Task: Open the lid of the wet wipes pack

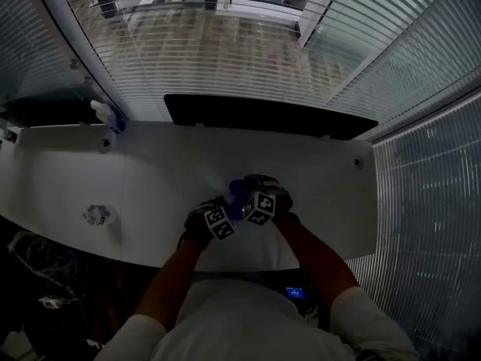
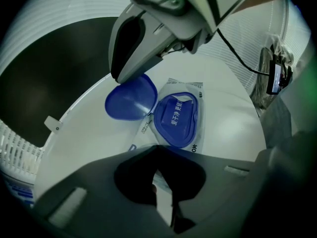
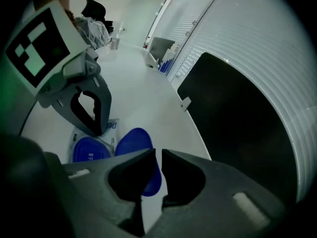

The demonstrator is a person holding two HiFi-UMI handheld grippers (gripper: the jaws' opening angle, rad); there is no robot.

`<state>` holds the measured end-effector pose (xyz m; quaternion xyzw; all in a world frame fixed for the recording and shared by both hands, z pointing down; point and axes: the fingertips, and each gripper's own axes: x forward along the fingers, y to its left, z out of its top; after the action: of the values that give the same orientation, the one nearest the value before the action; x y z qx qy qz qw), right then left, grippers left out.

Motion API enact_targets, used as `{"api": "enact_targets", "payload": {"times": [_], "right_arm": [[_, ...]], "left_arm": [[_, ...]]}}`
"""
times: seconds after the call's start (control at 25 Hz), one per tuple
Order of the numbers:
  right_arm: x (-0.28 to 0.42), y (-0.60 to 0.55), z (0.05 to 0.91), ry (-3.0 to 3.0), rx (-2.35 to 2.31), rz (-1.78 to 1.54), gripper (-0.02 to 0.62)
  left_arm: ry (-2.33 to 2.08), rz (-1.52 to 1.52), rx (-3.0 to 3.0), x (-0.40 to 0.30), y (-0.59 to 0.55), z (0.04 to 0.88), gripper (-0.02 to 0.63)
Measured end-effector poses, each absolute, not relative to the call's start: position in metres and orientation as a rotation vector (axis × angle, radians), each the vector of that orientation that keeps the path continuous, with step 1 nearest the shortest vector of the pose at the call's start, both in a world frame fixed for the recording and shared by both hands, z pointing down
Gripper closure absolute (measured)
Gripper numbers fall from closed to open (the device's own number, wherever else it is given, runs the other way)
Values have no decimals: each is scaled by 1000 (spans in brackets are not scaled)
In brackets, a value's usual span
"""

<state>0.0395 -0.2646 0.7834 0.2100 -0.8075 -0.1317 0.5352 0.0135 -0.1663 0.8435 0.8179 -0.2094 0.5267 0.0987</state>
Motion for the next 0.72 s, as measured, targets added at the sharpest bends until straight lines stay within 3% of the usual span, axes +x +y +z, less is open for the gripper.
{"api": "enact_targets", "payload": {"times": [0.72], "right_arm": [[41,-271,843,-1855,387,-287,557]], "left_arm": [[-613,1530,2406,13,-167,841,617]]}}
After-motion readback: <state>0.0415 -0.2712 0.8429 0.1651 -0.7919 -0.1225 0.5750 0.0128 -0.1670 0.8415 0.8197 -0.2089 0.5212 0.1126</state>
